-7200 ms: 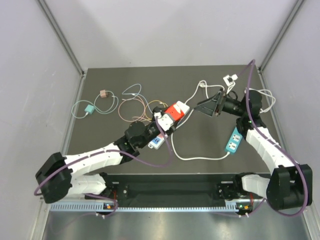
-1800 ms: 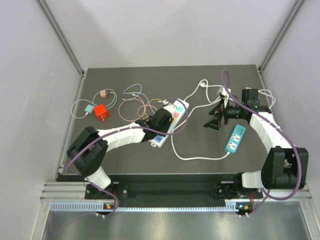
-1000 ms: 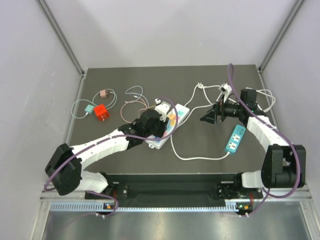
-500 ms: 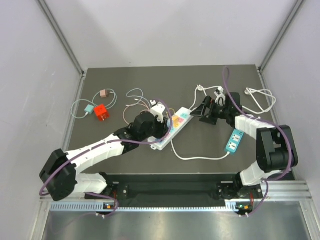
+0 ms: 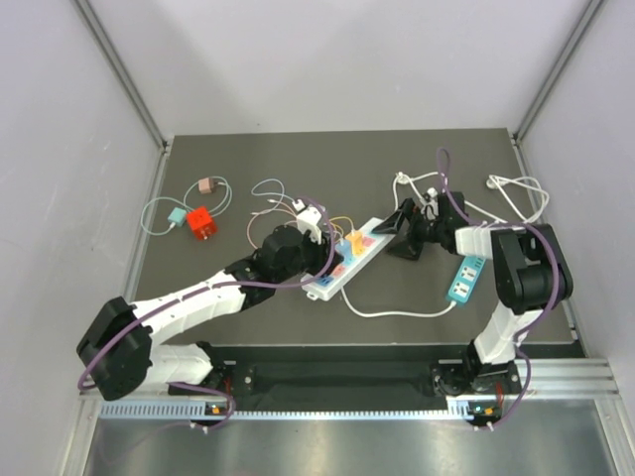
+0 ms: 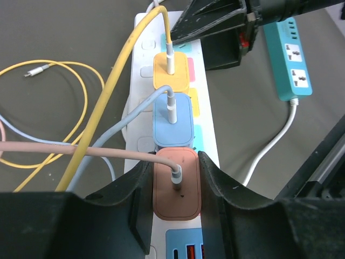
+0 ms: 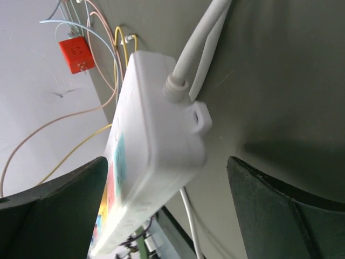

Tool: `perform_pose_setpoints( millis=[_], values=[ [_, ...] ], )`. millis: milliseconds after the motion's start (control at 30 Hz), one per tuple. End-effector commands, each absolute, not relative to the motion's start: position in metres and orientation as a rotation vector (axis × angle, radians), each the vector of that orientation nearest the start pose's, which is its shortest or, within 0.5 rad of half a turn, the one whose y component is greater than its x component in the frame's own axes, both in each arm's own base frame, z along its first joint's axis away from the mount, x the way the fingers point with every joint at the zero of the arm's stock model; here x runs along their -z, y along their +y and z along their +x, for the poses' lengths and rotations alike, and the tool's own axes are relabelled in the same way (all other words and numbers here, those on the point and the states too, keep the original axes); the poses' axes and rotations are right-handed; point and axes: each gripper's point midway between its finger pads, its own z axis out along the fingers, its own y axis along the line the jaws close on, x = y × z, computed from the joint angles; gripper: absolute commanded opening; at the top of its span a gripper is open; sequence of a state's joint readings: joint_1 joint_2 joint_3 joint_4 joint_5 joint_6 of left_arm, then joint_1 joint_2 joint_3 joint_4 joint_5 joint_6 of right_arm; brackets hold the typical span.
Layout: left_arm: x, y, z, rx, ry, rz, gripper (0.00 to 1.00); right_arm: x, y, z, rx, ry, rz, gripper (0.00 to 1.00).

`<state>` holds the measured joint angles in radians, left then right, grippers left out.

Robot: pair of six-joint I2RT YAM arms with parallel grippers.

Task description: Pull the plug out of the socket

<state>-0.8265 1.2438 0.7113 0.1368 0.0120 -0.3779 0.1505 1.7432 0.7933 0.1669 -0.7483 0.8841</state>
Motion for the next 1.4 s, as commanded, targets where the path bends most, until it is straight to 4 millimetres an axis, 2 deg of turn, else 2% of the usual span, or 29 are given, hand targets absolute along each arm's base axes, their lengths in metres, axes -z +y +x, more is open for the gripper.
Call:
perform_pose_setpoints(
  millis=[0,33,67,233,333,367,433,467,567,633,767,867,900,933,967,1133,1233,1333,1367],
  values=[
    [-0.231,-0.327,0.256,0.995,1.747,0.421,0.0,-0.082,0.214,0.354,-1.496,2.4,0.484,0.9],
    [-0.231,-0.328,0.257,1.0,1.747,0.415,0.0,-0.082,0.217,0.354,-1.526,2.407,0.48,0.87],
    [-0.23,-0.329,0.255,1.006,1.748,0.419,0.0,-0.081,0.222,0.354,-1.584,2.412,0.467,0.78],
    [-0.224,-0.328,0.256,0.995,1.757,0.429,0.0,-0.09,0.227,0.356,-1.665,2.371,0.434,0.59],
    [-0.215,-0.327,0.256,0.973,1.782,0.442,0.0,-0.102,0.225,0.356,-1.658,2.33,0.4,0.46],
    [-0.212,-0.327,0.256,0.967,1.786,0.448,0.0,-0.11,0.224,0.356,-1.657,2.311,0.381,0.38],
    [-0.204,-0.327,0.255,0.951,1.799,0.473,0.0,-0.12,0.222,0.359,-1.668,2.272,0.357,0.31],
    [-0.201,-0.327,0.255,0.948,1.804,0.483,0.0,-0.129,0.221,0.359,-1.682,2.251,0.344,0.22],
    [-0.188,-0.33,0.251,0.946,1.827,0.529,0.0,-0.144,0.208,0.366,-1.684,2.178,0.309,0.06],
    [-0.178,-0.334,0.248,0.955,1.85,0.57,0.0,-0.151,0.203,0.367,-1.678,2.142,0.239,0.0],
    [-0.167,-0.34,0.244,0.96,1.877,0.602,0.0,-0.154,0.183,0.372,-1.626,2.105,0.171,0.0],
    [-0.168,-0.34,0.244,0.952,1.872,0.601,0.0,-0.141,0.166,0.374,-1.509,2.14,0.203,0.0],
    [-0.172,-0.339,0.244,0.953,1.863,0.597,0.0,-0.138,0.164,0.375,-1.468,2.154,0.195,0.0],
    [-0.176,-0.337,0.245,0.944,1.853,0.59,0.0,-0.134,0.147,0.381,-1.373,2.146,0.199,0.0],
    [-0.18,-0.336,0.246,0.936,1.842,0.589,0.0,-0.13,0.142,0.381,-1.353,2.163,0.222,0.0],
    [-0.215,-0.329,0.244,0.932,1.754,0.599,0.0,-0.127,0.126,0.384,-1.244,2.168,0.248,0.0],
    [-0.221,-0.328,0.238,0.928,1.748,0.654,0.0,-0.128,0.118,0.386,-1.205,2.162,0.261,0.0],
    [-0.212,-0.321,0.243,0.833,1.805,0.694,0.0,-0.131,0.116,0.385,-1.203,2.153,0.255,0.0],
    [-0.2,-0.315,0.245,0.771,1.846,0.722,0.0,-0.133,0.117,0.385,-1.213,2.145,0.247,0.0]
  ],
)
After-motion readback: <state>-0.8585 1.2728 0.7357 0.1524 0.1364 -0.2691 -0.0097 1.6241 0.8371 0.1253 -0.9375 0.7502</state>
